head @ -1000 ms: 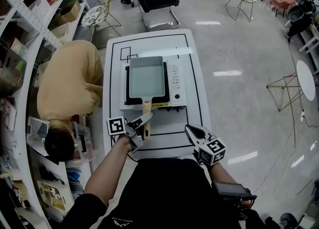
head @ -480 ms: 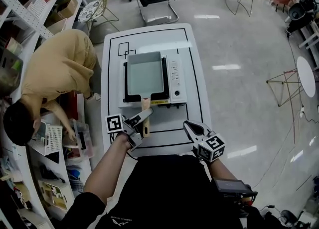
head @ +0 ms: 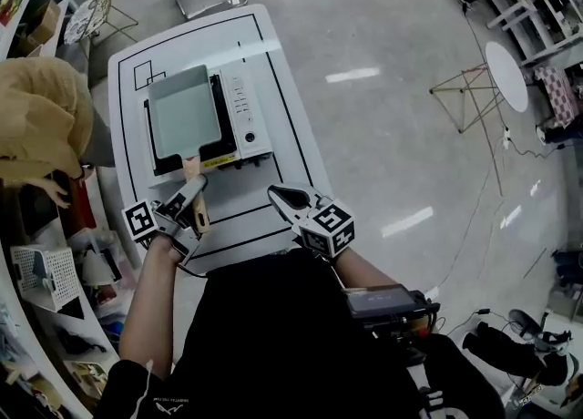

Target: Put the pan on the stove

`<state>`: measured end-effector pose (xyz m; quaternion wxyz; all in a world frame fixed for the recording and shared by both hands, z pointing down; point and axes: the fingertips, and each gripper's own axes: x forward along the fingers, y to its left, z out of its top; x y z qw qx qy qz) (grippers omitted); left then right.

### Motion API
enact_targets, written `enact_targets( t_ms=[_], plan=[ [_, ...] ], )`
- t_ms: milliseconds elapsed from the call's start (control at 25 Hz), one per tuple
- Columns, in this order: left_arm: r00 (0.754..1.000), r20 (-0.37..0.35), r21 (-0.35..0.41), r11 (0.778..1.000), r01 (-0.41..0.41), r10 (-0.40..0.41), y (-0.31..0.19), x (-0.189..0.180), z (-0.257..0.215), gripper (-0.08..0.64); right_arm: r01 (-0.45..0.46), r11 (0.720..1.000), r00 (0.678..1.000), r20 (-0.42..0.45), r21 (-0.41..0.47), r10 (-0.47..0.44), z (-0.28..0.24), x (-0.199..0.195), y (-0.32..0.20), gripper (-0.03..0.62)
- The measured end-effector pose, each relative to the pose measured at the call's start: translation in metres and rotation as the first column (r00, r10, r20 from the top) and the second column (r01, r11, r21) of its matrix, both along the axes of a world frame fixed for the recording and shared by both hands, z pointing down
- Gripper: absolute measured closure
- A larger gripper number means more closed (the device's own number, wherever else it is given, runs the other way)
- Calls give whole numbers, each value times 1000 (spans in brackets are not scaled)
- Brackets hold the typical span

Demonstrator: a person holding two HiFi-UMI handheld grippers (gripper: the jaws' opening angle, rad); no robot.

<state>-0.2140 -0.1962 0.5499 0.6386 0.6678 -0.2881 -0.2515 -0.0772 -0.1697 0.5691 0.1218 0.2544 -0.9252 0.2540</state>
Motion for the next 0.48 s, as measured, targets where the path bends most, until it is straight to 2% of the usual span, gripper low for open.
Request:
enact_targets(
  t_ms=[80, 240, 480],
  plan=[
    [1000, 1, 10, 1000, -5, 5, 0, 1, -2, 441, 0, 1000, 1000, -1, -2, 0, 1, -2, 1, 566],
    [999, -1, 35, 999, -35, 36, -1, 6, -10, 354, -2, 1000, 1000, -9, -7, 2, 2, -5, 2, 566],
    [998, -5, 65, 996, -64, 65, 2, 12, -18, 298, -6, 1000, 1000, -20, -9, 6, -1, -11, 5, 566]
  ],
)
